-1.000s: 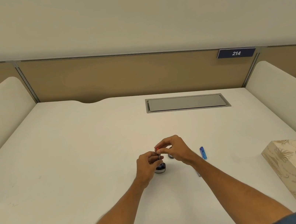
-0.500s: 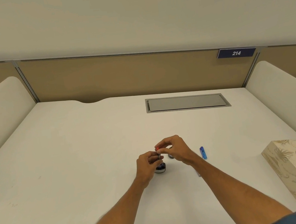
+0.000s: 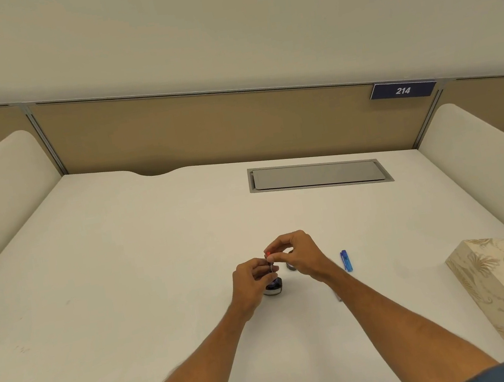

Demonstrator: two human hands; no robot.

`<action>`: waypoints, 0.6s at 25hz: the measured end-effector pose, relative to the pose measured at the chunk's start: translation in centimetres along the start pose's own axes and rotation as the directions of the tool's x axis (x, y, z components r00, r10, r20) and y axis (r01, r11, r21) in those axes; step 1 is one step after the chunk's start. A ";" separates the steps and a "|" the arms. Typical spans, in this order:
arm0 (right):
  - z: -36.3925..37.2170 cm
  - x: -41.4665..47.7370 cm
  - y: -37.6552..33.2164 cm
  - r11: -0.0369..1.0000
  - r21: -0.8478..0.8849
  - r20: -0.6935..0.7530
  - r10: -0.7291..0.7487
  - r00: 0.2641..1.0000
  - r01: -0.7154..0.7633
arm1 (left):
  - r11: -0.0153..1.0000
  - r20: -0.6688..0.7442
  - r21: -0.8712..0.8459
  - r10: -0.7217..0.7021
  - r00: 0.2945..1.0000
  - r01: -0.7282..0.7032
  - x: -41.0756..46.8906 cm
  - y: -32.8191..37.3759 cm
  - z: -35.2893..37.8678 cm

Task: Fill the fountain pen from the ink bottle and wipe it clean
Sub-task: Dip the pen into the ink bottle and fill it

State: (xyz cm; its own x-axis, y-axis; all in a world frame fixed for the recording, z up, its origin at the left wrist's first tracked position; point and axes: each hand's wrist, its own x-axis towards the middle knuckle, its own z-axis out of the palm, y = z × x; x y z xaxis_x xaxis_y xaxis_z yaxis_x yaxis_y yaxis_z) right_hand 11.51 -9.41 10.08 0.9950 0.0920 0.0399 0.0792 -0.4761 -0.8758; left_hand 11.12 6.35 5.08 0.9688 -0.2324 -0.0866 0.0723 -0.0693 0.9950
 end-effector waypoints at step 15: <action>0.1 0.1 0.1 1.000 -0.010 -0.011 0.002 1.000 -0.002 | 1.000 0.000 -0.009 -0.004 1.000 0.004 0.0 -0.1 0.0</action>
State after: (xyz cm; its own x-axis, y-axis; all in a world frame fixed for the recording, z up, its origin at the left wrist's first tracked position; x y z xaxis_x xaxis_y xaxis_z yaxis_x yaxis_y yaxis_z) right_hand 11.63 -9.37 9.90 0.9957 0.0814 0.0432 0.0775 -0.4852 -0.8709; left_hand 11.13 6.35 4.92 0.9683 -0.2326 -0.0910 0.0786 -0.0619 0.9950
